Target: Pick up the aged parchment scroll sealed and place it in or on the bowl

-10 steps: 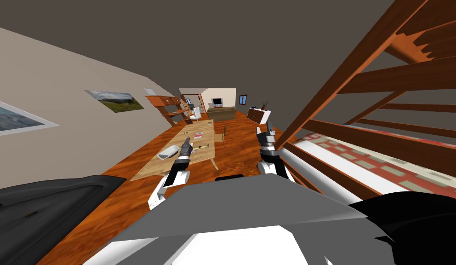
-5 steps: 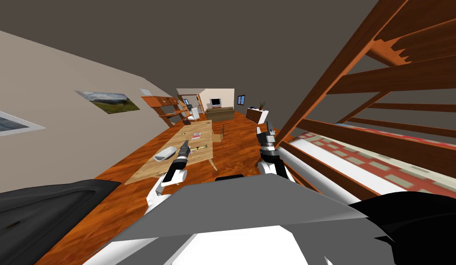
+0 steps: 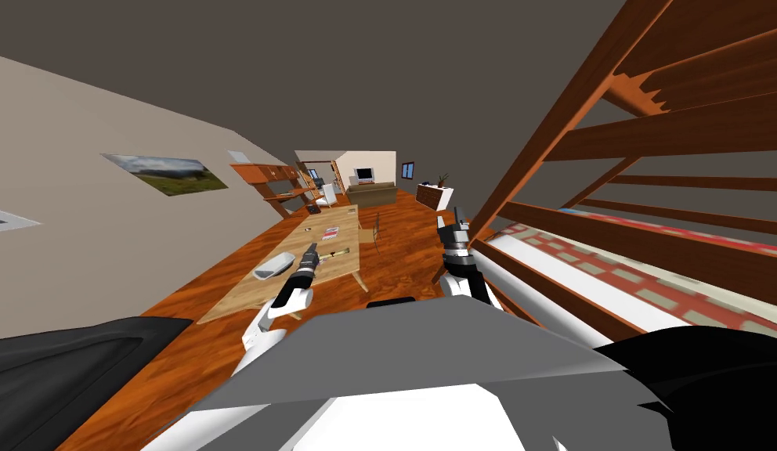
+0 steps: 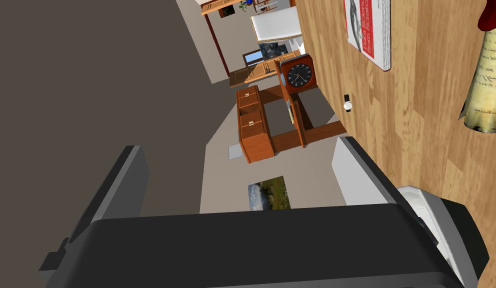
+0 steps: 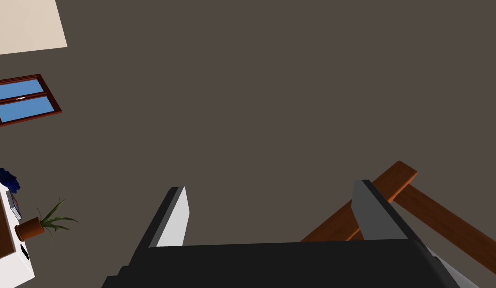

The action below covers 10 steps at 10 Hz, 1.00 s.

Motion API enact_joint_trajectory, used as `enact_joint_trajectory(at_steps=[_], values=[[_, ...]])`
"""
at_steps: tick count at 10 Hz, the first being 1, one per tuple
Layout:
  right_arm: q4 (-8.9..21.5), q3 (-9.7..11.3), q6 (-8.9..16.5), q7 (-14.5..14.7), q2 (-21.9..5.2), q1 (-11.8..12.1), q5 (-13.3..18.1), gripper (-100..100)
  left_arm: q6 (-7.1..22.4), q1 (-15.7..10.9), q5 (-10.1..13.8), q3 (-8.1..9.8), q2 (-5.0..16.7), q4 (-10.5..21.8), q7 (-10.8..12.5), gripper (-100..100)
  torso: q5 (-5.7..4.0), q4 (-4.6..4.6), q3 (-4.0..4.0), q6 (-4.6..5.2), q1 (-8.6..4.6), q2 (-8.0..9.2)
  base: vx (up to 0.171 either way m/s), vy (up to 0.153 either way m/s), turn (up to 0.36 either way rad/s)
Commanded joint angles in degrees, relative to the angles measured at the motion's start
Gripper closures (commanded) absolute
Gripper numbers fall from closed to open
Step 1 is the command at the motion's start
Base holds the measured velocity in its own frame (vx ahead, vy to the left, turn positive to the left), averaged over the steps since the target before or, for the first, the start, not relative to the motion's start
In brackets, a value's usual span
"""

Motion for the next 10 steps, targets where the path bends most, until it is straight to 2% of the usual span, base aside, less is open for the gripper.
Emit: enact_joint_trajectory(at_steps=[1, 2, 3, 4, 5, 6, 7, 8, 9, 10], values=[[0.00, 0.00, 0.00, 0.00, 0.00, 0.00, 0.00, 0, 2.86, -0.99, 1.32, 1.28, 0.94, 2.86, -0.29, -100, 0.00, 0.00, 0.00, 0.00, 0.00, 0.00, 0.032, -0.033, -0.076], [0.00, 0.00, 0.00, 0.00, 0.00, 0.00, 0.00, 0, 3.38, -0.99, 1.32, 1.28, 0.94, 3.09, -0.29, -100, 0.00, -0.01, -0.02, 0.02, -0.02, -0.04, 0.023, -0.026, -0.040], [0.00, 0.00, 0.00, 0.00, 0.00, 0.00, 0.00, 0, 5.52, -1.81, 2.50, 2.43, 1.77, 5.36, -0.49, -100, -0.01, 0.00, -0.01, -0.01, -0.01, -0.01, 0.034, -0.027, -0.072], [0.00, 0.00, 0.00, 0.00, 0.00, 0.00, 0.00, 0, 6.16, -1.81, 2.50, 2.43, 1.77, 5.65, -0.49, -100, 0.00, -0.01, -0.02, 0.01, 0.00, -0.04, 0.032, -0.017, -0.058], [0.00, 0.00, 0.00, 0.00, 0.00, 0.00, 0.00, 0, 8.31, -2.58, 3.67, 3.56, 2.56, 8.10, -0.66, -100, 0.01, -0.01, -0.03, 0.00, 0.03, -0.04, 0.036, -0.019, -0.098], [0.00, 0.00, 0.00, 0.00, 0.00, 0.00, 0.00, 0, 8.97, -2.58, 3.67, 3.56, 2.56, 8.14, -0.66, -100, 0.01, -0.01, -0.03, 0.01, 0.02, -0.05, 0.036, -0.016, -0.042], [0.00, 0.00, 0.00, 0.00, 0.00, 0.00, 0.00, 0, 10.87, -3.31, 4.82, 4.68, 3.31, 10.19, -0.79, -100, 0.00, -0.01, -0.03, -0.01, 0.03, -0.05, 0.044, -0.022, -0.107], [0.00, 0.00, 0.00, 0.00, 0.00, 0.00, 0.00, 0, 11.78, -3.31, 4.82, 4.68, 3.31, 10.57, -0.79, -100, 0.00, -0.01, -0.04, 0.02, 0.03, -0.08, 0.042, -0.009, -0.041], [0.00, 0.00, 0.00, 0.00, 0.00, 0.00, 0.00, 0, 13.52, -4.00, 5.96, 5.78, 4.01, 12.92, -0.89, -100, 0.01, -0.02, -0.05, -0.01, 0.05, -0.08, 0.050, -0.007, -0.085], [0.00, 0.00, 0.00, 0.00, 0.00, 0.00, 0.00, 0, 14.59, -4.00, 5.96, 5.78, 4.01, 12.92, -0.89, -100, 0.01, -0.02, -0.06, 0.00, 0.07, -0.10, 0.050, -0.006, -0.043]])
